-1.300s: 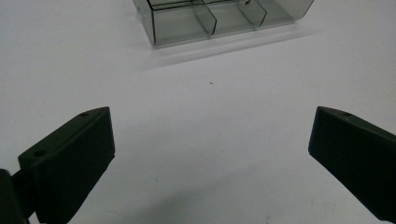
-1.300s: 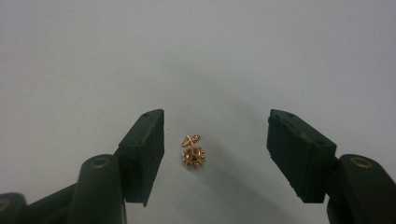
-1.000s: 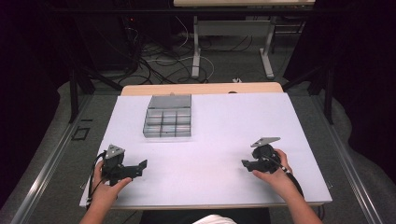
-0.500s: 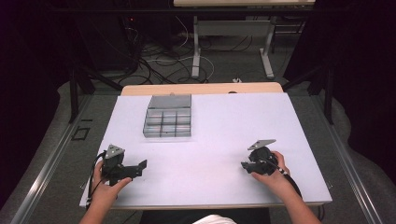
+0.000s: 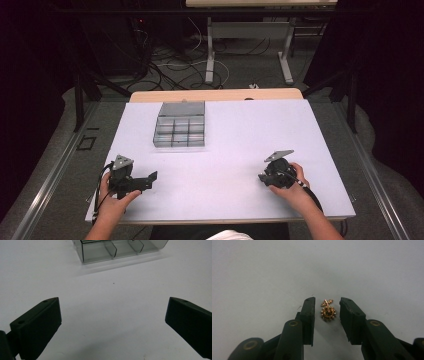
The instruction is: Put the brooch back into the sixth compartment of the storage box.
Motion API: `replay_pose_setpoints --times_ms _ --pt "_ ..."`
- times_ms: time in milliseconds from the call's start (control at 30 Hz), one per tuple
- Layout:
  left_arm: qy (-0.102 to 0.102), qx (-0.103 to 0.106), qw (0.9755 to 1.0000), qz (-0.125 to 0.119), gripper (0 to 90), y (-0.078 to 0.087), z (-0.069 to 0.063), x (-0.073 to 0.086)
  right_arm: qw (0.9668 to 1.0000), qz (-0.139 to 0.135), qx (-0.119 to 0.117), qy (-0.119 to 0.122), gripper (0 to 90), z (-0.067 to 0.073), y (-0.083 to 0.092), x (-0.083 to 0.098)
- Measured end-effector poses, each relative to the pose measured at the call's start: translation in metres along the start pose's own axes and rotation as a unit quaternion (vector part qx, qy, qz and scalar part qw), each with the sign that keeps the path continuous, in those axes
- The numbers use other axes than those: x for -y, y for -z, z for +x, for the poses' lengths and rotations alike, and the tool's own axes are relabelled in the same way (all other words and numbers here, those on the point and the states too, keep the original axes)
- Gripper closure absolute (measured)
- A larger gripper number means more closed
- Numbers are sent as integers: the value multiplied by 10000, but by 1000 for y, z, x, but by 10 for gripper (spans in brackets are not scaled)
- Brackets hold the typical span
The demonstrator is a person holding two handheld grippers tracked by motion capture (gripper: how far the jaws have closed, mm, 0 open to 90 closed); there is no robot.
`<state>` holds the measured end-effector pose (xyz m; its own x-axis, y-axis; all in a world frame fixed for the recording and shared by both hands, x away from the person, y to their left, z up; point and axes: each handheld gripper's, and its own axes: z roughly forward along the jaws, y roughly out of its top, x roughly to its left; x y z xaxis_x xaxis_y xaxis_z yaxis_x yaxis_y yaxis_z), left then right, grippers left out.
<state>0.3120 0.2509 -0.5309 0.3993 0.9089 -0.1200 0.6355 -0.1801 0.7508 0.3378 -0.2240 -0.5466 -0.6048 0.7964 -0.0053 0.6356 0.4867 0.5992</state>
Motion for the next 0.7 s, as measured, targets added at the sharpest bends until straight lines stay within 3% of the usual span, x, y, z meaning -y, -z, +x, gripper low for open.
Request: replay_pose_setpoints --times_ms 700 --pt "-1 2 10000 10 4 0 0 0 9998 41 -95 -160 762 0 1 0"
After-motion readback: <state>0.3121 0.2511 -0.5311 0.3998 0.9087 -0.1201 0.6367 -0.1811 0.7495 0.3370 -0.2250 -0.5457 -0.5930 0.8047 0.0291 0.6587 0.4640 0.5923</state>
